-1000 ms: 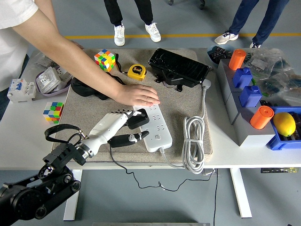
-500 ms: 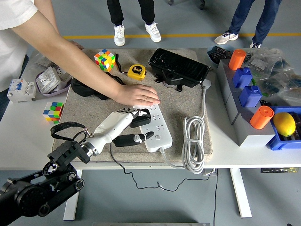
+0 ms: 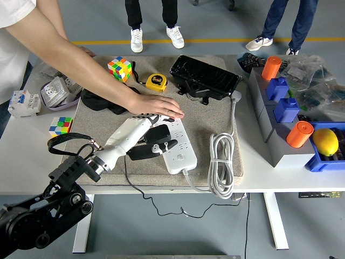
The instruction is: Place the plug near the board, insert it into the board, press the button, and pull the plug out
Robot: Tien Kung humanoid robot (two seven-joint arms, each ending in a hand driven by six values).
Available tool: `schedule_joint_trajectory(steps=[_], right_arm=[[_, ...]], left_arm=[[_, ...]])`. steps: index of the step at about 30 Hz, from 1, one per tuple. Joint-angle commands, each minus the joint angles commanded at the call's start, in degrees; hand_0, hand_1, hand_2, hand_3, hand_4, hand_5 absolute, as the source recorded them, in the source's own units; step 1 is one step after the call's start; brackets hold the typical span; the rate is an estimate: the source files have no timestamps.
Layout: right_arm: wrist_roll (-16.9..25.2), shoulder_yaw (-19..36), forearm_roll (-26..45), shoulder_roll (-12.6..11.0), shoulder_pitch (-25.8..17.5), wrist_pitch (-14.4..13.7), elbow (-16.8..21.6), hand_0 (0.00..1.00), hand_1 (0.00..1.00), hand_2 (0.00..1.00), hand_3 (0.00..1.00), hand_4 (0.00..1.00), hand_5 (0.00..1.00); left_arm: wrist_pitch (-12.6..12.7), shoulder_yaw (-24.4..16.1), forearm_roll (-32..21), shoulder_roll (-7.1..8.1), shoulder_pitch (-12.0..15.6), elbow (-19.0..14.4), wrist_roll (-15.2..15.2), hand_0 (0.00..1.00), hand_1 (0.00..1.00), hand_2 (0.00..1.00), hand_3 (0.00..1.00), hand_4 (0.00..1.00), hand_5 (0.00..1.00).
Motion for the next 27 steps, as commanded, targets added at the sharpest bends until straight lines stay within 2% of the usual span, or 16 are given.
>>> schedule_joint_trajectory(steps=[3, 5, 6, 8, 11, 12, 15, 17, 18, 22, 25, 27], right_arm=[[0.0, -0.1, 0.0, 0.0, 0.0, 0.0, 0.0, 0.603, 0.59, 0.544, 0.544, 0.79, 0.256], [0.0, -0.1, 0.0, 0.0, 0.0, 0.0, 0.0, 0.603, 0.59, 0.544, 0.544, 0.79, 0.256], [0.0, 0.0, 0.0, 0.0, 0.0, 0.0, 0.0, 0.603, 0.59, 0.544, 0.544, 0.79, 0.255], [-0.1, -0.1, -0.1, -0.1, 0.1, 0.0, 0.0, 0.603, 0.59, 0.544, 0.544, 0.79, 0.255], [-0.1, -0.3, 0.0, -0.2, 0.1, 0.0, 0.0, 0.603, 0.59, 0.544, 0.544, 0.79, 0.255], [-0.1, -0.4, 0.0, -0.2, 0.1, 0.0, 0.0, 0.603, 0.59, 0.544, 0.545, 0.79, 0.255], [-0.1, -0.8, 0.1, -0.3, 0.2, 0.0, 0.0, 0.603, 0.59, 0.544, 0.545, 0.79, 0.255], [-0.1, -0.9, 0.1, -0.4, 0.3, 0.0, 0.0, 0.603, 0.59, 0.544, 0.545, 0.79, 0.255], [-0.1, -1.0, 0.1, -0.4, 0.3, 0.0, 0.0, 0.603, 0.59, 0.544, 0.544, 0.79, 0.255], [-0.1, -1.3, 0.2, -0.5, 0.4, 0.0, 0.1, 0.603, 0.59, 0.544, 0.544, 0.79, 0.255], [-0.1, -1.3, 0.2, -0.6, 0.4, 0.1, 0.1, 0.603, 0.59, 0.544, 0.544, 0.79, 0.255], [-0.1, -1.3, 0.2, -0.6, 0.4, 0.0, 0.1, 0.603, 0.59, 0.544, 0.544, 0.79, 0.255]], left_arm=[[-1.2, 0.7, -1.8, 0.54, 0.1, -4.2, 1.3, 0.712, 0.749, 0.774, 0.783, 0.841, 0.931], [-3.1, 1.5, -3.0, 0.84, -0.2, -7.2, 3.7, 0.712, 0.749, 0.774, 0.783, 0.841, 0.931], [-3.9, 1.9, -3.4, 0.96, -0.4, -8.4, 4.7, 0.235, 0.37, 0.486, 0.778, 0.847, 0.581], [-6.4, 2.8, -3.9, 1.14, -1.1, -11.2, 8.2, 0.235, 0.37, 0.486, 0.778, 0.847, 0.581], [-10.3, 3.7, -3.2, 0.81, -2.5, -13.3, 13.4, 0.235, 0.37, 0.486, 0.778, 0.847, 0.581], [-11.5, 3.9, -3.0, 0.66, -2.8, -13.5, 14.9, 0.121, 0.152, 0.267, 0.819, 0.785, 0.235], [-16.4, 4.8, -2.6, -0.44, -4.8, -12.8, 20.7, 0.121, 0.152, 0.267, 0.819, 0.785, 0.235], [-18.6, 5.4, -2.5, -1.15, -5.8, -11.8, 23.3, 0.121, 0.152, 0.267, 0.819, 0.785, 0.235], [-19.9, 5.6, -2.4, -1.57, -6.3, -11.2, 24.8, 0.067, 0.099, 0.182, 0.907, 0.759, 0.002], [-22.8, 6.2, -2.2, -2.62, -7.2, -8.8, 28.7, 0.067, 0.099, 0.182, 0.907, 0.759, 0.002], [-24.7, 6.7, -2.1, -2.8, -7.5, -7.7, 31.1, 0.055, 0.1, 0.166, 0.913, 0.789, 0.002], [-25.0, 7.0, -2.1, -2.74, -7.5, -7.4, 31.7, 0.055, 0.1, 0.166, 0.913, 0.789, 0.002]])
